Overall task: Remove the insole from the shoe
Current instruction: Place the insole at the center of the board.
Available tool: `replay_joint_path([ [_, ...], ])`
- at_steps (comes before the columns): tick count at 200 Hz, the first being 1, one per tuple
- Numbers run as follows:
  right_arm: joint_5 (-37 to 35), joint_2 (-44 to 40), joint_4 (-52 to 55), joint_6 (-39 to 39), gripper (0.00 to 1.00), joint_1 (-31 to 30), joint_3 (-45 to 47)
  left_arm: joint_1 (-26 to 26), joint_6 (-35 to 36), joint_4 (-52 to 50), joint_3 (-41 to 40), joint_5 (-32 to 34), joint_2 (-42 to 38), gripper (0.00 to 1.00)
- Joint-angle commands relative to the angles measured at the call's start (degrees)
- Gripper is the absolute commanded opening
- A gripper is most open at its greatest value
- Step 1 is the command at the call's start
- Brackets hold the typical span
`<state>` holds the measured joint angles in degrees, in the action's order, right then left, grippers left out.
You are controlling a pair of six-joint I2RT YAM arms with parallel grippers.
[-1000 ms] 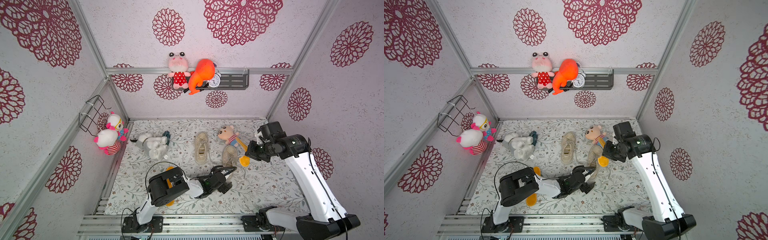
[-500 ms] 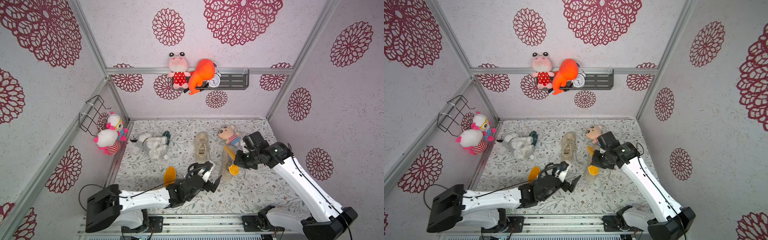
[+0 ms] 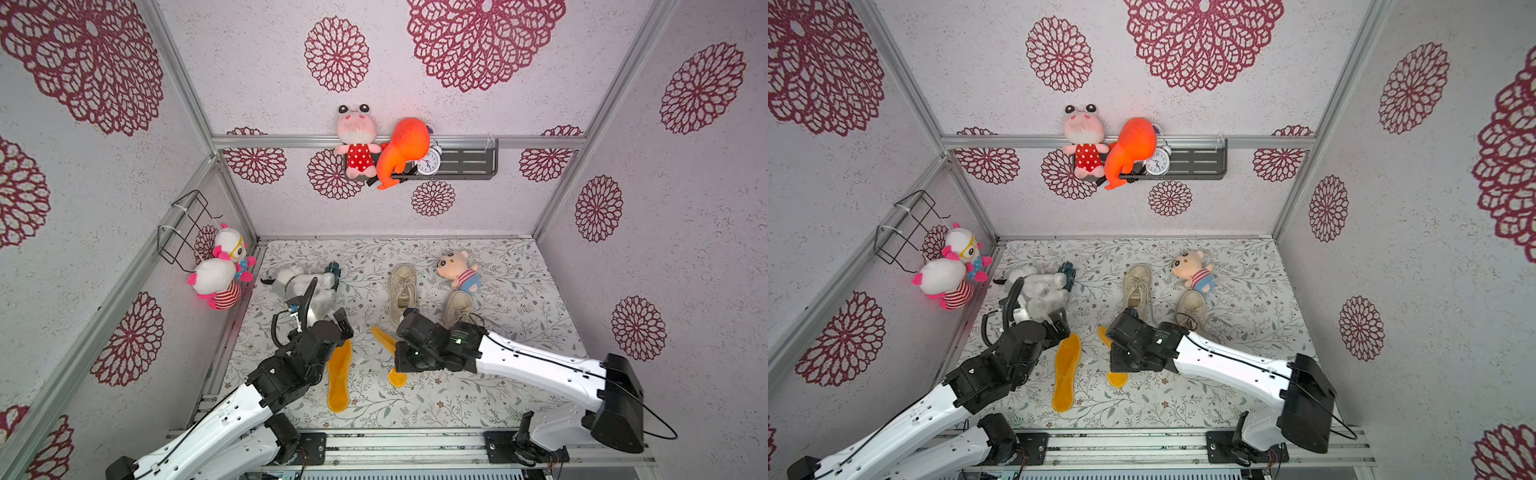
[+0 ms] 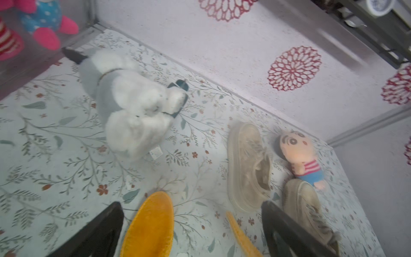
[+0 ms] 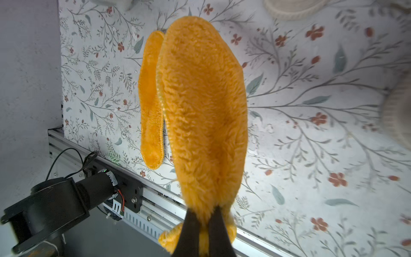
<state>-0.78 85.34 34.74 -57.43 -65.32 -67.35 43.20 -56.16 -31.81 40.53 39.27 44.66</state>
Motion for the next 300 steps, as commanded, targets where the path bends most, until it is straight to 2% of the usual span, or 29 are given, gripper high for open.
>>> replay_joint_path([
  [1, -4.53, 5.01, -4.68, -4.83, 0.00, -1.51, -2.56, -2.77, -5.80, -9.71, 1.43, -1.35, -1.88, 0.99],
  [32, -4.94, 14.43, -1.45, -4.34, 0.00, -3.41, -8.01, -3.87, -8.01, -13.47, 1.48, -3.40, -2.92, 1.00],
  [47, -3.62, 18.17, -0.28, -2.77, 0.00, -6.47, -10.75, -3.99, -8.05, -14.43, 1.65, -4.20, -3.07, 0.99],
  [70, -1.93, 21.25, 1.41, -0.25, 0.17, -8.19, -13.87, -4.25, -6.33, -13.88, 1.70, -6.27, -2.66, 0.98],
  [119, 2.30, 20.67, -1.54, 2.14, 0.36, -8.03, -12.44, -5.79, -3.77, -12.64, 2.14, -9.61, -0.68, 0.98],
  [167, 5.31, 17.59, -4.09, 5.48, 0.45, -4.32, -9.45, -7.50, -2.26, -9.92, 0.78, -18.51, 2.76, 0.98],
  [179, 4.56, 15.87, -4.04, 6.43, 0.47, -1.13, -7.94, -7.74, -2.13, -9.85, 0.52, -20.42, 3.64, 0.98],
  [194, 1.72, 15.11, -4.15, 7.17, 0.49, -0.51, -6.73, -7.95, -2.20, -9.28, -0.23, -21.73, 4.20, 0.98],
  [217, 0.40, 20.44, -1.25, 8.50, 0.49, -0.42, -10.55, -8.56, -2.82, -7.16, -1.75, -23.24, 4.56, 0.99],
  [241, -0.14, 23.15, -3.56, 7.55, 0.44, -0.10, -11.31, -8.95, -3.33, -7.07, -1.84, -23.34, 4.74, 0.99],
  [255, 0.42, 23.82, -4.66, 7.09, 0.41, 0.43, -11.22, -9.09, -3.48, -7.34, -1.88, -23.26, 4.34, 0.99],
  [300, 5.23, 25.60, -9.41, 5.48, 0.38, 0.54, -9.00, -9.82, -3.30, -8.05, -2.03, -23.60, 3.76, 0.99],
])
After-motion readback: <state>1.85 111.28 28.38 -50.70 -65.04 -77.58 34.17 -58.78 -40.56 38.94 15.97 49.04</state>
